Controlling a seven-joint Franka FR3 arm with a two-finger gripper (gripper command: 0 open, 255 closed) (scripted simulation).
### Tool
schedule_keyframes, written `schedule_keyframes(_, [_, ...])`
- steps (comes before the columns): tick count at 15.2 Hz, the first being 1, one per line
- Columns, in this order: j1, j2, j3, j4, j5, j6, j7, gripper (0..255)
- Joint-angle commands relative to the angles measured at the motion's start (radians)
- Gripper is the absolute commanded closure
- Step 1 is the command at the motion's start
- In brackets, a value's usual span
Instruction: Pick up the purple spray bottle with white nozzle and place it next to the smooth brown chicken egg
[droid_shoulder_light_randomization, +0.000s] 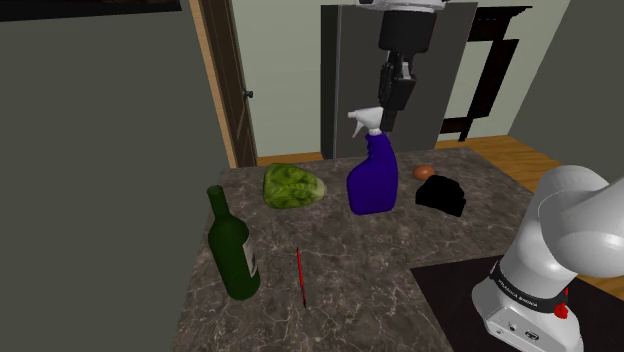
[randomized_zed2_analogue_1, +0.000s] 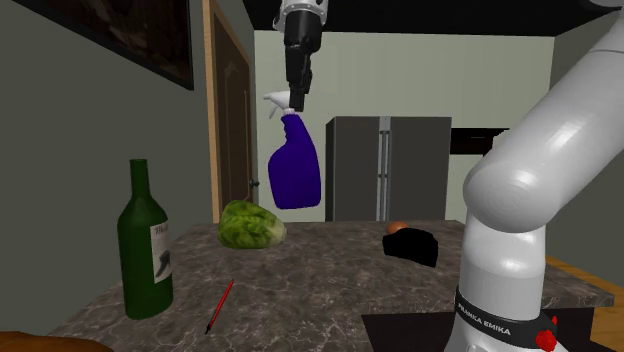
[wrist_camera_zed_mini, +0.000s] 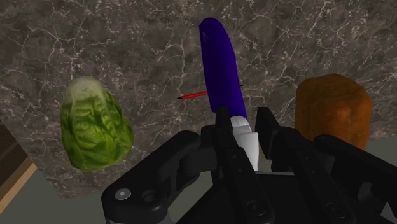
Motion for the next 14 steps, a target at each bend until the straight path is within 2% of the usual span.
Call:
schedule_keyframes(1, [-0.001, 0.01, -0.002, 0.034, -0.002, -0.024, 0.003, 255])
schedule_keyframes(14, [-0.006, 0.091, -0.01, 0.28, -0.013, -0.188, 0.028, 255])
